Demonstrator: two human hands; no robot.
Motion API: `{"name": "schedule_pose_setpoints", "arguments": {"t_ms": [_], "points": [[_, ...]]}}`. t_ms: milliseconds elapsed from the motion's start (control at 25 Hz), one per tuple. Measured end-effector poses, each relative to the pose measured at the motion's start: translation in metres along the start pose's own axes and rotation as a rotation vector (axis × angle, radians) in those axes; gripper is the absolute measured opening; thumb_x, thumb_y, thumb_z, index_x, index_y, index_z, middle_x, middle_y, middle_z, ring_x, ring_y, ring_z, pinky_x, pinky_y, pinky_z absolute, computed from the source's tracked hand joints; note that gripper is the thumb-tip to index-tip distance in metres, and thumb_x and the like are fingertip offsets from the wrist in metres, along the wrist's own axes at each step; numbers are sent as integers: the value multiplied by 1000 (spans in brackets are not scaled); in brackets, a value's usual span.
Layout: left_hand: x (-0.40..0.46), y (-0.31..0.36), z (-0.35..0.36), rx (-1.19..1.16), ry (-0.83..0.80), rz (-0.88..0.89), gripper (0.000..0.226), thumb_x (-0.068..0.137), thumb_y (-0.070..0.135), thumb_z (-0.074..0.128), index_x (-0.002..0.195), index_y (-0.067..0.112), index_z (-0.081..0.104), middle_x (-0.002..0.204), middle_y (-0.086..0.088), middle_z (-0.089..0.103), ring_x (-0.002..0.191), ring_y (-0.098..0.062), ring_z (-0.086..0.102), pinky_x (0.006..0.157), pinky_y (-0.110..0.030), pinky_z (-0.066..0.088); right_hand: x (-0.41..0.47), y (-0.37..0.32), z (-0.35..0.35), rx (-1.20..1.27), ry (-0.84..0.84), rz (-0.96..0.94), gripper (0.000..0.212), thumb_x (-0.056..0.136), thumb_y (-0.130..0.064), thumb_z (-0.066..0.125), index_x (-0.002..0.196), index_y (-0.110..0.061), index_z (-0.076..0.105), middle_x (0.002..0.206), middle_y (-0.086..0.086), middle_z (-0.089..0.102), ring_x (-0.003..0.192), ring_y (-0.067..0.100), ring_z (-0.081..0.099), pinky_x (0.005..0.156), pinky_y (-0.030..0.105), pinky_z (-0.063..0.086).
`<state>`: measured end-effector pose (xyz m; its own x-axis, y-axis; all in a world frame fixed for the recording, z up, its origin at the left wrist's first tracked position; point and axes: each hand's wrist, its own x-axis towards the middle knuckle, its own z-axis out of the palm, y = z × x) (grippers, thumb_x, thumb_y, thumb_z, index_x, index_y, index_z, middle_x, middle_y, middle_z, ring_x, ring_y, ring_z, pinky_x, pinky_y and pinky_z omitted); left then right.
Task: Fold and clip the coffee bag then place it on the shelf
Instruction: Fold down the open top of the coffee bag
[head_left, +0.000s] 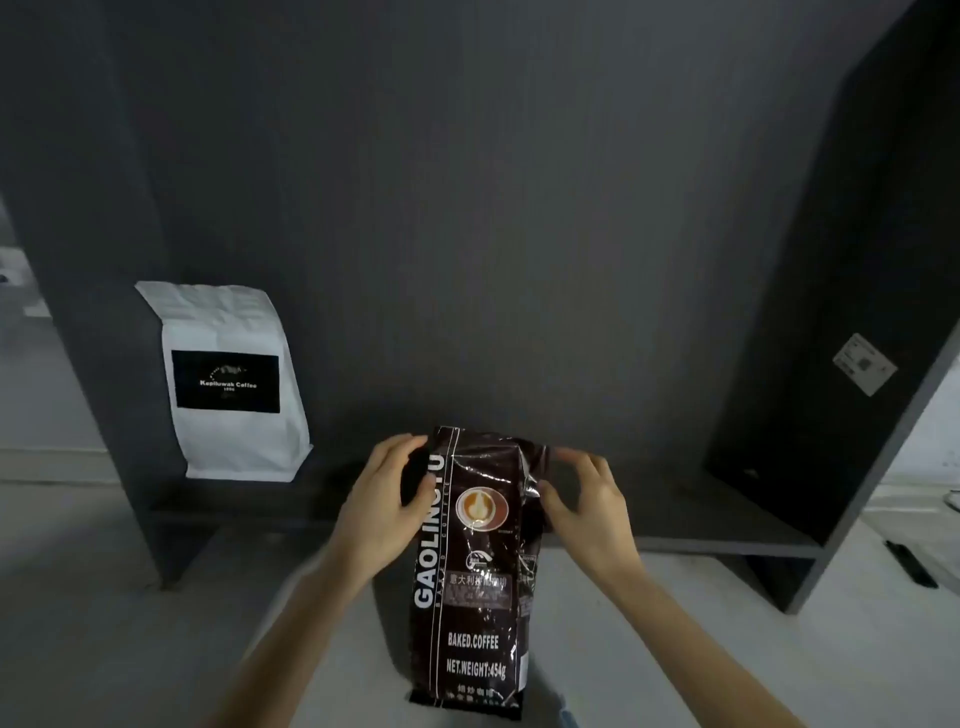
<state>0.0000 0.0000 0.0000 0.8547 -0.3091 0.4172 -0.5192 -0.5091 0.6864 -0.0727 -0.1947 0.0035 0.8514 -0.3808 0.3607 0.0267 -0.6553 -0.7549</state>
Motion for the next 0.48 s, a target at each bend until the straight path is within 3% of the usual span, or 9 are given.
{"name": "schedule_pose_setpoints", "arguments": {"t_ms": [240,320,480], "points": [[-11,-15,23,-104,-64,-144,50,89,15,46,136,11,27,142,-9,39,126,-22,41,105,-39,36,-12,17,23,35,-62,117,30,85,-15,56,114,-12,55,118,10,58,101,19,57,79,19,39],[-16,-14,27,-156,-74,-160,47,90,12,44,135,12,31,136,-6,45,124,-22,44,101,-35,38,-16,18,29,54,-73,140,27,85,-11,54,113,-9,57,115,12,63,101,21,59,77,13,39],[-26,-9,29,-198,-63,-143,46,88,9,46,132,16,35,129,-1,51,107,-7,48,86,-25,41,-24,18,37,131,-107,230,27,88,-8,49,114,-5,57,108,12,68,82,10,56,53,-6,35]]}}
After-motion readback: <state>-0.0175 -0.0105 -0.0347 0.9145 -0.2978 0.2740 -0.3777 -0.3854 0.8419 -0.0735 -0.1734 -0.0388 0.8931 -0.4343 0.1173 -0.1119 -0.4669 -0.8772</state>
